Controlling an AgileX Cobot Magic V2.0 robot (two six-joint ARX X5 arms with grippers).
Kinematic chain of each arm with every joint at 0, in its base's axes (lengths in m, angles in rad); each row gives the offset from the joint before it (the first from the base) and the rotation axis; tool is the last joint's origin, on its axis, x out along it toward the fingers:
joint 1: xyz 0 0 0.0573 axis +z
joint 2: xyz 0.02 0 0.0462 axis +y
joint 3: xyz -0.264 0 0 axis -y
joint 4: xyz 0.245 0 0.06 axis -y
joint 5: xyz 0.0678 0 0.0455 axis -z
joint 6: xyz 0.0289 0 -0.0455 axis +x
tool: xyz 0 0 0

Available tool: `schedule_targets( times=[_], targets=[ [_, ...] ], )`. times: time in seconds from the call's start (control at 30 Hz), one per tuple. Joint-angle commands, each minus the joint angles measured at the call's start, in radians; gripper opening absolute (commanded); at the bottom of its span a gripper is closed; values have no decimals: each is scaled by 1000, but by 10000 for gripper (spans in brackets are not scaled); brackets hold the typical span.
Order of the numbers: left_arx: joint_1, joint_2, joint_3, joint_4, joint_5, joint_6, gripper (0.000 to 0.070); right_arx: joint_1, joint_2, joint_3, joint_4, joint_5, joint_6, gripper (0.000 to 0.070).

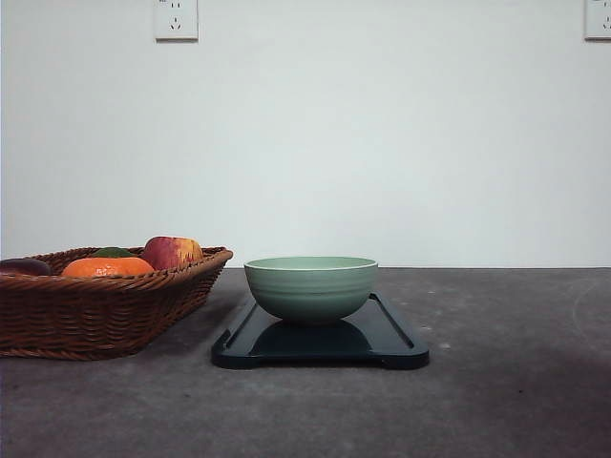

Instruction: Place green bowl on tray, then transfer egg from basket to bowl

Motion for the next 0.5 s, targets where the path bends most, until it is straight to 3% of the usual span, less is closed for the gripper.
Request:
schedule_targets(
  times=[0.0, 0.47],
  targets=[
    [1, -2, -19, -7, -1, 17, 0, -1, -1, -6, 10, -2, 10, 17],
    [1, -2, -19, -7, -1, 17, 0, -1, -1, -6, 10, -2, 10, 17]
  ],
)
